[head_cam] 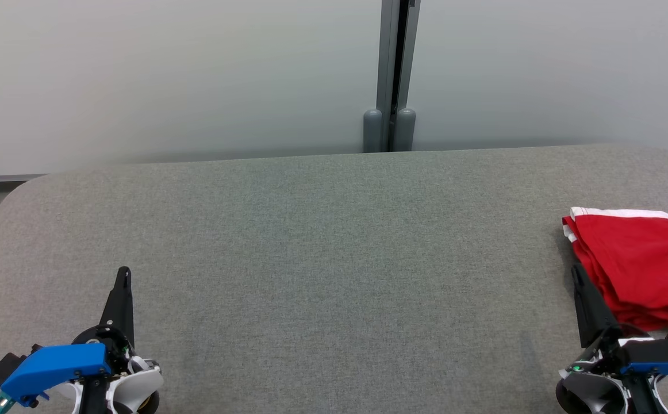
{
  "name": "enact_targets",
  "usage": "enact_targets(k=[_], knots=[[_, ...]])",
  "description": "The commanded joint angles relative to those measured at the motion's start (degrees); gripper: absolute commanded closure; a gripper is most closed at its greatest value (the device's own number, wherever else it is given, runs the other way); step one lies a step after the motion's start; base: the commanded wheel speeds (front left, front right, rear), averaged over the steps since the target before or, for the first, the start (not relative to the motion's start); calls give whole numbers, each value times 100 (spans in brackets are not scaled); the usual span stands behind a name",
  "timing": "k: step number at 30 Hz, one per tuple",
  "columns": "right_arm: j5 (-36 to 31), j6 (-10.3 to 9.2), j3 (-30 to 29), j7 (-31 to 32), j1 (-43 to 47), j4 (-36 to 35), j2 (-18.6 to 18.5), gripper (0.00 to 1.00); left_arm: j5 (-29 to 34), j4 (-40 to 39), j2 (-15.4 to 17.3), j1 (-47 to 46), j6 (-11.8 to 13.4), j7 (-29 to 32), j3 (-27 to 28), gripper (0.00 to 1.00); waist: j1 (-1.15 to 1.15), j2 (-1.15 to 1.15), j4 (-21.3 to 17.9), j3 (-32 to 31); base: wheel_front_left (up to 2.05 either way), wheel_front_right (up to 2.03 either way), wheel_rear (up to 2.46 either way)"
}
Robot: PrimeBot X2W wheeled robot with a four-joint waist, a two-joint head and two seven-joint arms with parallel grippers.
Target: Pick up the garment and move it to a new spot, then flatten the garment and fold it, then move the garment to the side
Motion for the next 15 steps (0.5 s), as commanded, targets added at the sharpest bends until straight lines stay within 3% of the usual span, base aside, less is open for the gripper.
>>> enact_targets(k=[1, 15], knots=[[17, 2, -8, 23, -56, -17, -26, 100, -22, -23, -9, -57, -31, 15, 4, 100, 0, 0, 0, 0, 0, 0, 0], [17, 2, -8, 23, -56, -17, -26, 100, -23, -23, -9, -57, -31, 15, 4, 100, 0, 0, 0, 0, 0, 0, 0]])
